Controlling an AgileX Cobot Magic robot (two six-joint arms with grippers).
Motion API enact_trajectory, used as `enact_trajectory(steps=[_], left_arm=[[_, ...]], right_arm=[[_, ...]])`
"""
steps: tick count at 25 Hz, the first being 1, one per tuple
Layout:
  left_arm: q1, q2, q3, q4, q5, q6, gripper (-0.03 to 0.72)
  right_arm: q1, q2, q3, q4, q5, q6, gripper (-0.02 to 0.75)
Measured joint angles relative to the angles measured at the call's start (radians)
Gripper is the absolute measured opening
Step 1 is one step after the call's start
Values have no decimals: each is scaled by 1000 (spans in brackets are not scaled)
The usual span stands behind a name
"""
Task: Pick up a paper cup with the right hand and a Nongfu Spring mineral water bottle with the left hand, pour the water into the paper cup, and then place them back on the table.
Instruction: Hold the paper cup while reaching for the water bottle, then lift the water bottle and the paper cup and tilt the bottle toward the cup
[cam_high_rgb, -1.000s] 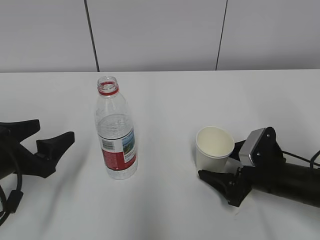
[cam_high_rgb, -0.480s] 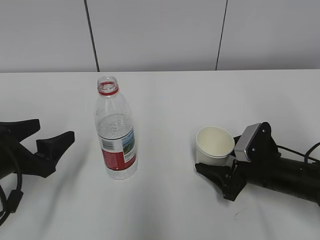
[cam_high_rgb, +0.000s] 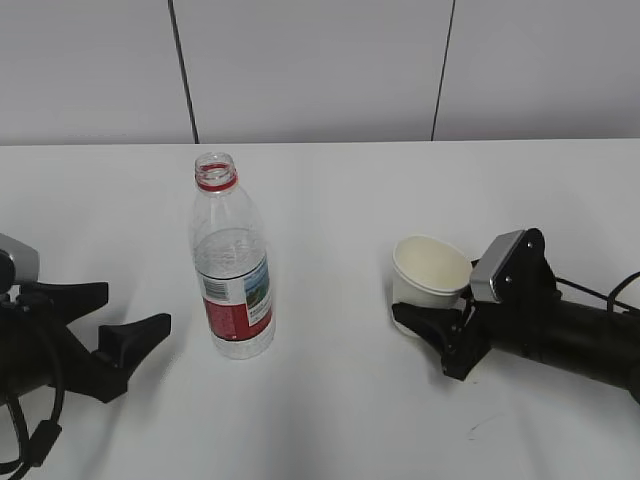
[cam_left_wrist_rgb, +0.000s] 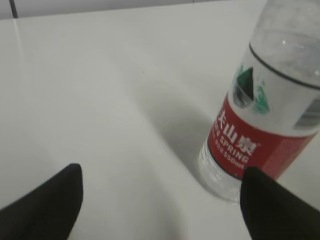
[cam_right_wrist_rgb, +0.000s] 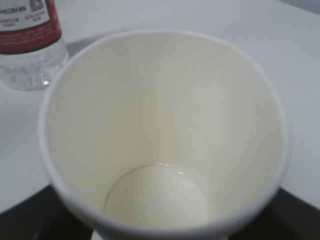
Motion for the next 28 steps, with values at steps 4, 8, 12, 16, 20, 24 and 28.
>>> enact_trajectory(steps=[4, 8, 12, 16, 20, 24, 28], left_arm=[[0, 44, -4, 39, 0, 41, 576], [-1, 49, -35, 61, 0, 44, 590], [-30, 54, -83, 88, 0, 39, 594], [-80, 82, -140, 140, -4, 24, 596], [-113, 131, -190, 166, -4, -20, 596], [-127, 169, -234, 169, -3, -52, 596], [-150, 203, -279, 172, -2, -56, 596]], right_arm=[[0, -2, -44, 7, 0, 6, 491], [0, -2, -64, 7, 0, 10, 491], [0, -2, -67, 7, 0, 12, 491], [0, -2, -67, 7, 0, 12, 491], [0, -2, -67, 7, 0, 13, 491], [0, -2, -67, 7, 0, 20, 491], [0, -2, -67, -8, 0, 20, 491]])
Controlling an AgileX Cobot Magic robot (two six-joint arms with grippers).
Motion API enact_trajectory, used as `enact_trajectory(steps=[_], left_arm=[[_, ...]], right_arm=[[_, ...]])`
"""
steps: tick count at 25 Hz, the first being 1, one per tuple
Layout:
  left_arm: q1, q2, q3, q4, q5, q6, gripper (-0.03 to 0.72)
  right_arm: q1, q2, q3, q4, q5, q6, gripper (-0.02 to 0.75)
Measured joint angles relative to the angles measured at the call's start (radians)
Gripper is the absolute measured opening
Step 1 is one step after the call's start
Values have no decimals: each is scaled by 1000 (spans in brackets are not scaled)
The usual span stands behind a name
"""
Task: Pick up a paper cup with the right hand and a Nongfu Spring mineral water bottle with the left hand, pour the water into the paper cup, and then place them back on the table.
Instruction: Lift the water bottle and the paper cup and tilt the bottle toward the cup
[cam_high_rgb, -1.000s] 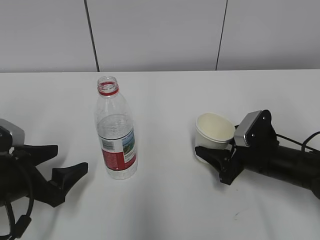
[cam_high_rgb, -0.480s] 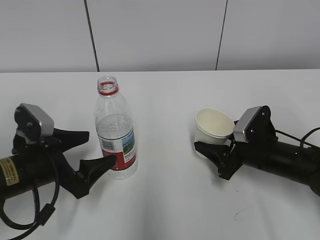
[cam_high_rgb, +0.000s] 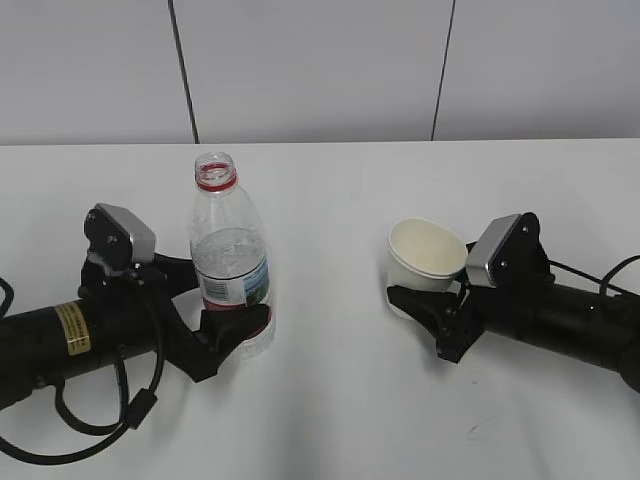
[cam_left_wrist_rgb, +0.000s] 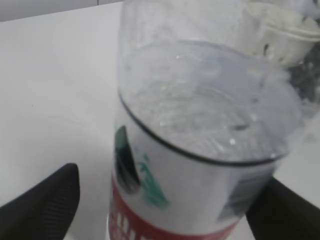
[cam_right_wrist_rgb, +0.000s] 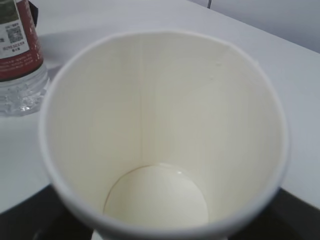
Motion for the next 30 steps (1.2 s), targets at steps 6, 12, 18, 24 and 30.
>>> enact_trajectory(steps=[6, 12, 18, 24, 30], left_arm=[[-27, 15, -39, -23, 0, -10, 596], [-33, 15, -39, -61, 3, -10, 593], [-36, 15, -39, -59, -4, -11, 486], [-36, 15, -39, -57, -5, -11, 382], [-32, 15, -39, -35, -5, -10, 371]], right_arm=[[0, 0, 0, -5, 0, 0, 491], [0, 0, 0, -8, 0, 0, 491], [0, 0, 0, -8, 0, 20, 491], [0, 0, 0, -14, 0, 79, 491], [0, -47, 0, -67, 0, 115, 491]])
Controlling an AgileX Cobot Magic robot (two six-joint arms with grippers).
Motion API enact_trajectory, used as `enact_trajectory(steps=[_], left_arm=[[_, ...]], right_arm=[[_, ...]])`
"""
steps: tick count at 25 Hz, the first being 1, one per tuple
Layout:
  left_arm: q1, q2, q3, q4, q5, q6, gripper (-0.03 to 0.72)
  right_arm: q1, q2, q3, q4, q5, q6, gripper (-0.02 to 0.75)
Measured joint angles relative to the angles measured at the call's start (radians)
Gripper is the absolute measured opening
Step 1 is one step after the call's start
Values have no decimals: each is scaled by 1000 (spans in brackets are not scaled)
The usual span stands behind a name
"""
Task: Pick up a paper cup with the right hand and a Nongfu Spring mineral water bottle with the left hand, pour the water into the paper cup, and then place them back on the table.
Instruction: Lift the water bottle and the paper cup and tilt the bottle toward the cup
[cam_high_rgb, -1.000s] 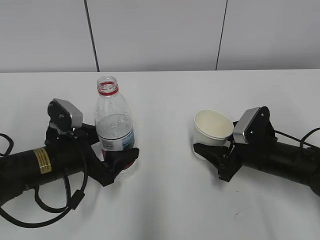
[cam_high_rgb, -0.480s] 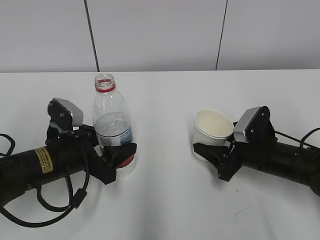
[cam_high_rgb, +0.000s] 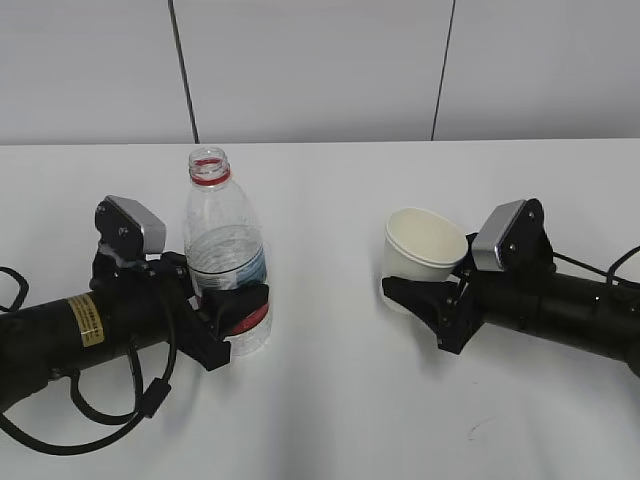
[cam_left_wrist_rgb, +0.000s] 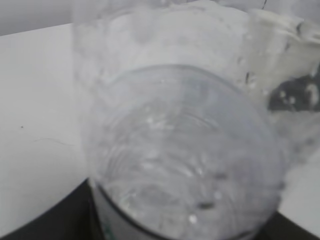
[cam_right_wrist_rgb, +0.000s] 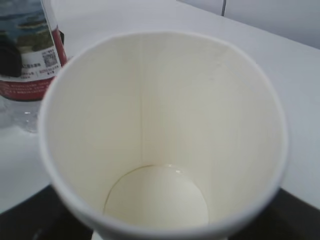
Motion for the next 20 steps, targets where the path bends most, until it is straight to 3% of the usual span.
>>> enact_trajectory(steps=[7, 20], left_arm=[[0, -81, -7, 5, 123, 3, 368], [0, -219, -160, 64, 444, 11, 354]], right_arm=[[0, -58, -3, -59, 0, 49, 490], [0, -67, -77, -249, 91, 207, 490]])
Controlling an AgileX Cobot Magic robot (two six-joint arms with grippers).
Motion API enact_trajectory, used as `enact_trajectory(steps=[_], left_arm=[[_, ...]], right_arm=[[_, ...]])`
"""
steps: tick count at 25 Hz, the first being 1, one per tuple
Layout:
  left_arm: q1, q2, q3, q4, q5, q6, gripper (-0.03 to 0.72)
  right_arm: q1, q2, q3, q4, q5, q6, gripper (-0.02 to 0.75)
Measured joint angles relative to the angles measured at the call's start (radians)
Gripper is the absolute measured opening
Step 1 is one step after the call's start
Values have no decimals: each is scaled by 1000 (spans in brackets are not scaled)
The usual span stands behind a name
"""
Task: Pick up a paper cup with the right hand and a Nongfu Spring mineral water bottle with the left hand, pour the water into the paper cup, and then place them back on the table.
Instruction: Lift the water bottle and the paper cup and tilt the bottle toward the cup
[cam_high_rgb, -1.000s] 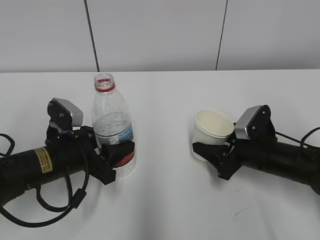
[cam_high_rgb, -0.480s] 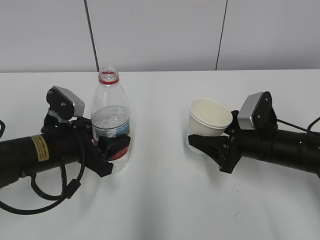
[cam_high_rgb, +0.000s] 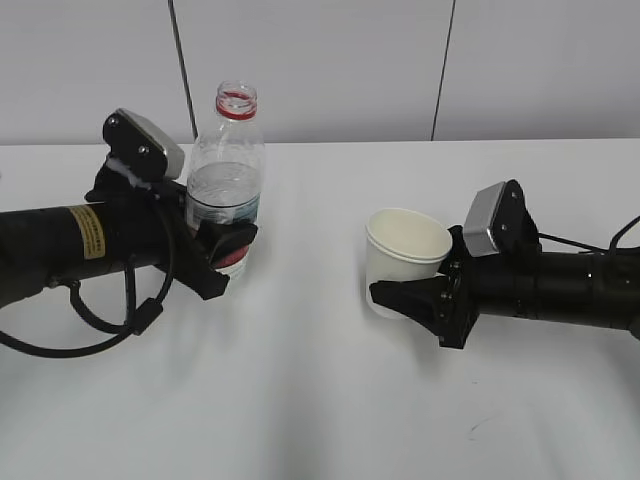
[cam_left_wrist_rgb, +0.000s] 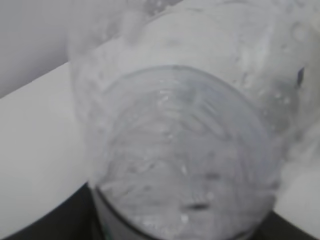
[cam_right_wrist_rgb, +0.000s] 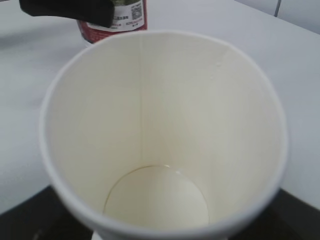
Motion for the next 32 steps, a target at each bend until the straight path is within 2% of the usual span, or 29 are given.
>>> enact_trajectory(steps=[4, 13, 25, 32], left_arm=[[0, 0, -73, 52, 59, 0, 354], [0, 0, -218, 157, 217, 1, 354], [-2, 0, -332, 296, 343, 3, 351], [-60, 0, -397, 358, 520, 3, 351]], right_arm=[[0, 0, -46, -28, 44, 50, 490], [0, 0, -186, -183, 102, 208, 490], [11, 0, -279, -224, 141, 271, 490], [62, 22, -309, -230, 156, 291, 490]])
